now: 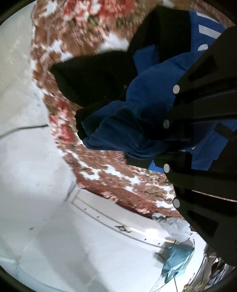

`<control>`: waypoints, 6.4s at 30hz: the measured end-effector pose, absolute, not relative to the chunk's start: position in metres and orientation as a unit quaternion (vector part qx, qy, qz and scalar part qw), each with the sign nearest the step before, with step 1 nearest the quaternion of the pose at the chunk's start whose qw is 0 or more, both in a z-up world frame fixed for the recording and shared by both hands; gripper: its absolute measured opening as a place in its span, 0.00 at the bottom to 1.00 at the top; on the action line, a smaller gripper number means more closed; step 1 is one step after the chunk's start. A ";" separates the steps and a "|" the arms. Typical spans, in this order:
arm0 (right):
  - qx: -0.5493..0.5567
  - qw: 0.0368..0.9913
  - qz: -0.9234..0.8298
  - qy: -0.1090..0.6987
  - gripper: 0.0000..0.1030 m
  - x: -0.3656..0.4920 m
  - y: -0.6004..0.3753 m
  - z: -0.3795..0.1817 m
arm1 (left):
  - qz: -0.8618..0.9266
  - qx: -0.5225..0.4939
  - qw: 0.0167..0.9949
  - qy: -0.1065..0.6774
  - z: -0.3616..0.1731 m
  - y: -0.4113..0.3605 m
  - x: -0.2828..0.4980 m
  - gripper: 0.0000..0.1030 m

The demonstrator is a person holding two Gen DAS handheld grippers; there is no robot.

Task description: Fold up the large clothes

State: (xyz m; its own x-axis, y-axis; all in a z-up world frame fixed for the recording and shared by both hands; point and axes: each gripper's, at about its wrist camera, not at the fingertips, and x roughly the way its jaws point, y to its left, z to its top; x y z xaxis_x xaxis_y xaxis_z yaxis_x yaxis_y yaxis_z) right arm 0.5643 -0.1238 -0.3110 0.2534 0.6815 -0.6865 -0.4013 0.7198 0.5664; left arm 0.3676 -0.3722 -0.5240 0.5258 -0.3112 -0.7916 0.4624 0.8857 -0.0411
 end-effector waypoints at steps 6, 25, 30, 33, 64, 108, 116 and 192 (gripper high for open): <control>0.099 0.758 0.342 0.546 0.08 0.555 -0.045 -0.378 | -0.222 0.091 0.866 0.439 -0.525 -0.373 0.368 0.95; -0.055 0.671 0.384 0.632 0.94 0.490 0.081 -0.468 | -0.258 0.053 0.820 0.508 -0.495 -0.335 0.343 0.95; -0.003 0.615 0.443 0.653 0.94 0.468 0.080 -0.429 | -0.257 0.071 0.826 0.496 -0.482 -0.309 0.303 0.95; -0.007 0.623 0.457 0.635 0.95 0.479 0.066 -0.390 | -0.254 0.087 0.833 0.483 -0.470 -0.285 0.277 0.95; -0.200 0.807 -0.037 0.555 0.95 0.571 -0.264 -0.485 | -0.085 -0.122 0.793 0.592 -0.491 0.123 0.506 0.30; -0.119 0.875 0.034 0.469 0.96 0.488 -0.191 -0.496 | -0.049 0.099 0.875 0.472 -0.503 0.024 0.469 0.89; 0.003 0.847 0.110 0.520 0.95 0.550 -0.236 -0.410 | -0.081 0.019 0.895 0.439 -0.391 0.045 0.517 0.95; -0.103 0.828 0.211 0.510 0.39 0.393 -0.166 -0.456 | -0.168 0.022 0.855 0.491 -0.471 0.029 0.401 0.27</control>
